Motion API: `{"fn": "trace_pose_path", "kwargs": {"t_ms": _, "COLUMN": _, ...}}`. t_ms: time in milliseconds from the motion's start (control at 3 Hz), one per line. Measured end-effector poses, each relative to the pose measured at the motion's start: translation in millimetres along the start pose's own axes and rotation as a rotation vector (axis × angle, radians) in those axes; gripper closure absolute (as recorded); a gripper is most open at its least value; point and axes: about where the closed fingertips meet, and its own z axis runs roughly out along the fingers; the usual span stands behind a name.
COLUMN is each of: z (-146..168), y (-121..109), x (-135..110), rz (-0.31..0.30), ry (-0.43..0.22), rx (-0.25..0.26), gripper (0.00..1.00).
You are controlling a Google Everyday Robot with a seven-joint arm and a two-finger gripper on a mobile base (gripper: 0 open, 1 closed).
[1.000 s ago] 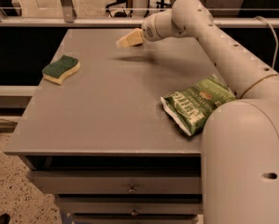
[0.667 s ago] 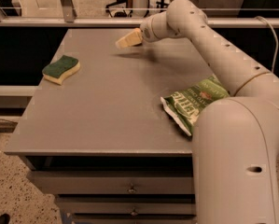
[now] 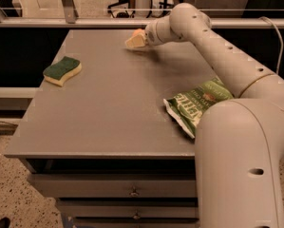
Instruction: Move orange near green jalapeno chip bag
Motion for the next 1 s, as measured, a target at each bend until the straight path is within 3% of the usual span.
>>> {"fn": "trace_pose_path", "kwargs": {"t_ms": 667, "z": -38, "y": 2, "x": -3, "rz": -0.028, "ry": -0.053, "rx": 0.017, "gripper": 0.82}}
{"fn": "trace_pose_path", "kwargs": {"t_ms": 1000, "z": -70, "y": 14, "x": -5, "rz": -0.061, "ry": -0.074, "rx": -0.009, "gripper": 1.00}}
